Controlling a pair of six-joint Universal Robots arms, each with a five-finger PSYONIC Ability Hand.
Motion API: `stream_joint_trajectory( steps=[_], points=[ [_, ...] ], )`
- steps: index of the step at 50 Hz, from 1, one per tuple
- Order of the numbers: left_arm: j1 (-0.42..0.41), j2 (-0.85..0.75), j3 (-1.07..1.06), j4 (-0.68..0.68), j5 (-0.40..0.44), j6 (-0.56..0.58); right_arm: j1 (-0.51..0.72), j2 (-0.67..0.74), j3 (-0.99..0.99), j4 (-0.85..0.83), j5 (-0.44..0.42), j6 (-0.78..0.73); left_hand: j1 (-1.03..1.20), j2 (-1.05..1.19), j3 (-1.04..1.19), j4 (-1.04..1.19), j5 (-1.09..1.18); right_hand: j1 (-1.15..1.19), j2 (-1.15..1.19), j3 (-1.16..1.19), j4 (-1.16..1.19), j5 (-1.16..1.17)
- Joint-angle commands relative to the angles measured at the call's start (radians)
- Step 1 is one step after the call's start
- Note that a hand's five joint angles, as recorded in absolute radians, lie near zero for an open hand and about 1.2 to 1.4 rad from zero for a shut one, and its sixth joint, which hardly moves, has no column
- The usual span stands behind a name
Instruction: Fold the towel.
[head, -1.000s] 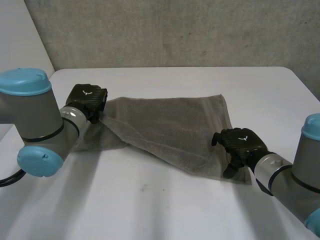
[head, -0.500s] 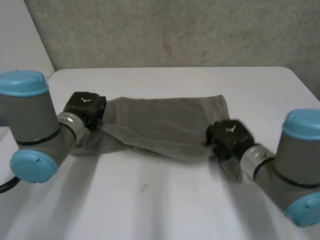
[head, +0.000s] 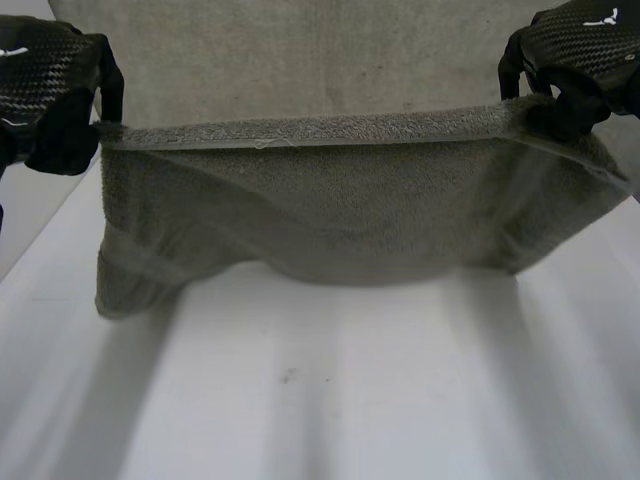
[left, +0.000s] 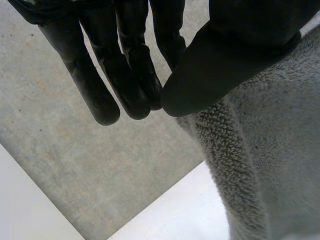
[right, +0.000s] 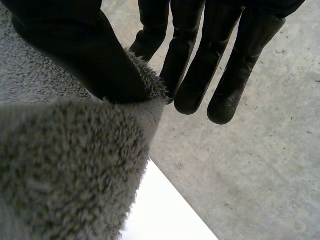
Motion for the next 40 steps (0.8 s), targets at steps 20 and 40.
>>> stream_joint_trajectory(
  steps=[20,40],
  points=[
    [0.013,-0.731,0.712,0.041,-0.014,-0.016,0.087,0.477,-0.248,-0.474,0.190,0.045,0.224,0.178,0.179,0.179,0.187,0.007,0.182,0.182,0.179,0.187],
    [-0.003,-0.479,0.283,0.102,-0.146,-0.250,0.079,0.344,-0.056,-0.409,0.070,0.113,0.224,0.178,0.179,0.179,0.187,0.007,0.182,0.182,0.179,0.187]
  ],
)
